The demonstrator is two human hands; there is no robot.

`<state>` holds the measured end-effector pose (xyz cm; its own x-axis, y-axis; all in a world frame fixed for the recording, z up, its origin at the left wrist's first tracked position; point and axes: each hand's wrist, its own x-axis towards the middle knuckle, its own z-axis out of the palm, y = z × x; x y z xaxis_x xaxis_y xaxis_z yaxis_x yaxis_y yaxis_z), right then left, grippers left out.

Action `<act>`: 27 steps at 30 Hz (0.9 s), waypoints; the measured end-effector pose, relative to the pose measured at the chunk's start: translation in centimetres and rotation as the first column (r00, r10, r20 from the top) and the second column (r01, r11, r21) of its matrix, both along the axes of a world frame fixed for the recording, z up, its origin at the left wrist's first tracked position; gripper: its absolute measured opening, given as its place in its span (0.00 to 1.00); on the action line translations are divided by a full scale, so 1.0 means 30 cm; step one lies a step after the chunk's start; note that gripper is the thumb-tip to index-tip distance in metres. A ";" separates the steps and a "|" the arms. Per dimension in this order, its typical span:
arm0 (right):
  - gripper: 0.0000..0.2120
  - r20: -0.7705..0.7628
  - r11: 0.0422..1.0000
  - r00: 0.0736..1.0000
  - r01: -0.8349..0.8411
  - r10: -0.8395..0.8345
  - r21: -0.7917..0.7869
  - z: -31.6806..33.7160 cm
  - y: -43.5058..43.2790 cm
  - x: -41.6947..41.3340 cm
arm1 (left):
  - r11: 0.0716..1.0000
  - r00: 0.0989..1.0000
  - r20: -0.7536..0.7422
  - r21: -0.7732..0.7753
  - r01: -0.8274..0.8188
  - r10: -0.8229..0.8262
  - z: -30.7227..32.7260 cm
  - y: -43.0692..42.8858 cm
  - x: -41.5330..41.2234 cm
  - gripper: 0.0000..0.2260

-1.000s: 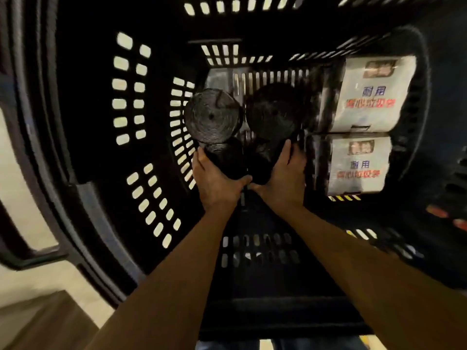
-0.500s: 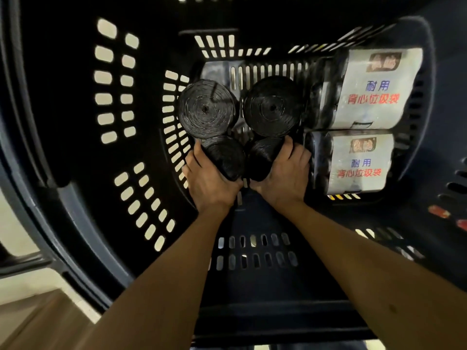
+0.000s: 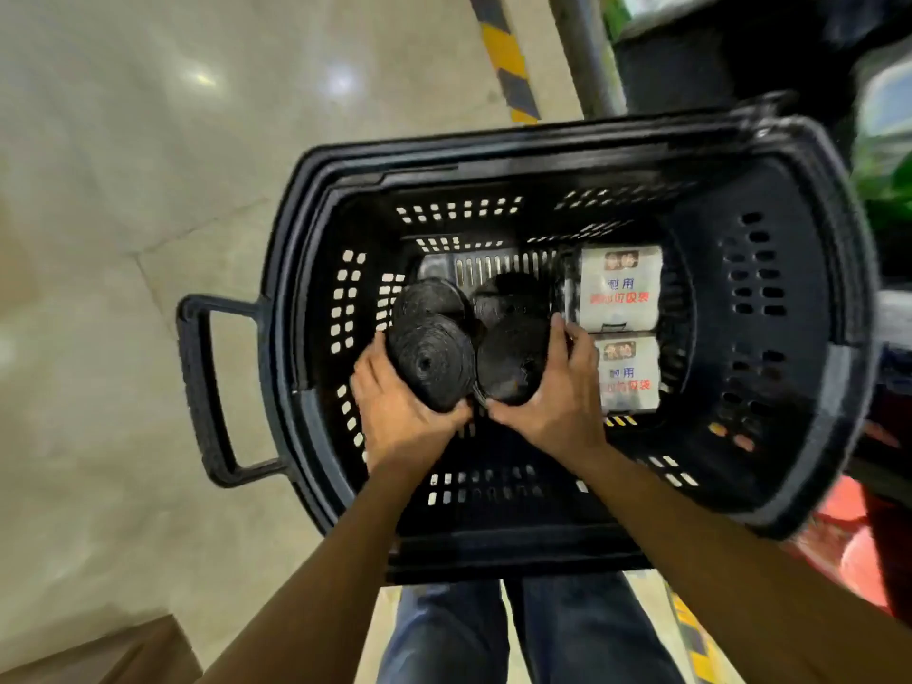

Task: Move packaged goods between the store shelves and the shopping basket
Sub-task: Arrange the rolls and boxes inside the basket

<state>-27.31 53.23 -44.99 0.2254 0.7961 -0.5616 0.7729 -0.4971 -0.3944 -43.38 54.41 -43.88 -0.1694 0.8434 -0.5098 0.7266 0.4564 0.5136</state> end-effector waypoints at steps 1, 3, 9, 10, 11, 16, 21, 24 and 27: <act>0.60 -0.009 1.000 1.000 -0.010 0.011 0.009 0.056 0.023 0.012 | 1.000 1.000 0.018 0.024 0.014 -0.014 0.056 0.022 0.002 0.50; 0.59 -0.022 0.998 1.000 -0.015 0.016 0.055 0.178 0.064 0.039 | 0.996 0.999 0.029 0.078 0.033 -0.035 0.174 0.065 0.007 0.50; 0.54 -0.068 0.965 0.998 0.029 -0.012 0.259 0.591 0.134 0.136 | 0.972 0.994 0.087 0.231 0.048 -0.070 0.562 0.169 0.035 0.48; 0.54 -0.068 0.958 0.998 0.027 -0.008 0.287 0.661 0.143 0.152 | 0.963 0.990 0.108 0.265 0.055 -0.087 0.635 0.182 0.043 0.47; 0.54 -0.077 0.949 0.997 0.031 -0.007 0.313 0.732 0.150 0.167 | 0.950 0.986 0.123 0.304 0.068 -0.110 0.708 0.194 0.052 0.45; 0.53 -0.154 0.899 0.988 0.079 -0.014 0.430 1.072 0.173 0.226 | 0.911 0.969 0.126 0.384 0.149 -0.212 1.041 0.246 0.079 0.44; 0.52 -0.156 0.843 0.988 0.095 -0.012 0.530 1.340 0.143 0.247 | 0.865 0.951 0.143 0.468 0.181 -0.276 1.341 0.277 0.090 0.46; 0.51 -0.149 0.804 0.987 0.134 -0.057 0.579 1.471 0.113 0.242 | 0.824 0.918 0.143 0.508 0.252 -0.369 1.476 0.292 0.088 0.49; 0.51 -0.117 0.771 0.986 0.165 -0.118 0.615 1.584 0.063 0.238 | 0.782 0.877 0.173 0.551 0.292 -0.449 1.576 0.299 0.094 0.45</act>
<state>-20.16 55.11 2.54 0.3442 0.9386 0.0258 0.6730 -0.2274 -0.7039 -40.55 63.38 3.39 0.2926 0.9560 0.0191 0.5733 -0.1914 0.7967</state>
